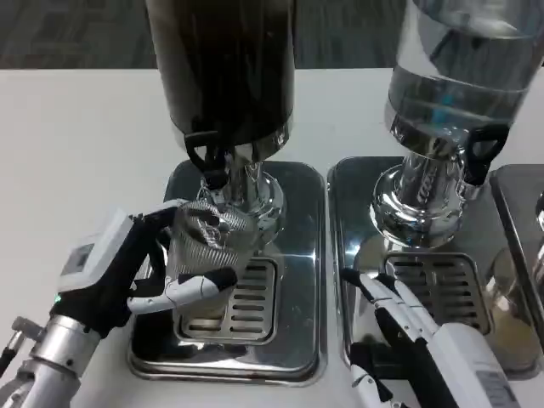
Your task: Grasp the cup under the faucet to collect the drink, then remove the cup.
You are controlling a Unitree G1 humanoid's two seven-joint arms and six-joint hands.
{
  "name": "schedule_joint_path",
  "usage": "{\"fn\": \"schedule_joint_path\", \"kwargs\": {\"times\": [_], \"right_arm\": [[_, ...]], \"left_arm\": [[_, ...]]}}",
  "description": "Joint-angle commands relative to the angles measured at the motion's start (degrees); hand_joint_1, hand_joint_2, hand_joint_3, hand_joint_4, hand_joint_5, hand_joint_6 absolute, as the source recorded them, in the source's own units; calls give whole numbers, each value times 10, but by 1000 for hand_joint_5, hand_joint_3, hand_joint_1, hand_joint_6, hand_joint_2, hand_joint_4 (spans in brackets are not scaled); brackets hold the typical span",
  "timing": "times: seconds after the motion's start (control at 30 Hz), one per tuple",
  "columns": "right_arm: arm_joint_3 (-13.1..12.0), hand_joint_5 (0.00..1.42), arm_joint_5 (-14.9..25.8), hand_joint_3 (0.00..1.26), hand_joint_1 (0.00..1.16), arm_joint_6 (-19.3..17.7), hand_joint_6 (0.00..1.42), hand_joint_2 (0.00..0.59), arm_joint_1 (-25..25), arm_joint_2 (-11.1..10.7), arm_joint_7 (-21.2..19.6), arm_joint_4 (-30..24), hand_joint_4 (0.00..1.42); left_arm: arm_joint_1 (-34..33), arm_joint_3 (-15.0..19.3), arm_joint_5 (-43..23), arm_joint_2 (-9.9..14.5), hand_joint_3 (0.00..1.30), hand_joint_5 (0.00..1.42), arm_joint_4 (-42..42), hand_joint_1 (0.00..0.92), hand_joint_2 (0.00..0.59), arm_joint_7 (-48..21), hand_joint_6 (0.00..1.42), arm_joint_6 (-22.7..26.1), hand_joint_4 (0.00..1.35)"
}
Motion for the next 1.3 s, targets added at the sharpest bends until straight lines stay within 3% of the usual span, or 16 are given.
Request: {"fn": "schedule_joint_path", "kwargs": {"times": [0.03,0.4,0.53,0.67,1.0,1.3], "right_arm": [[-1,50,-3,105,348,6,245,586,7,6,-7,-13,110],[5,57,-7,105,335,10,245,586,8,13,-4,-17,118],[9,60,-6,105,330,11,245,586,3,13,-2,-16,122],[10,68,-5,105,324,11,249,586,0,12,0,-15,130],[11,74,3,108,315,8,279,586,-12,8,8,-11,132],[11,86,6,108,304,5,300,586,-11,6,10,-12,138]], "left_arm": [[-19,-9,4,-6,546,902,6,328,85,6,1017,3,628],[-29,-28,3,-9,546,892,16,327,80,-7,1001,4,628],[-25,-27,1,-5,546,910,13,320,69,-9,1105,3,628],[-21,-25,-1,-2,535,901,11,281,57,-11,1105,1,623],[-14,-22,-5,7,472,766,1,172,1,-19,930,-4,541],[-6,-19,-6,15,462,712,-11,131,0,-20,857,-6,509]]}}
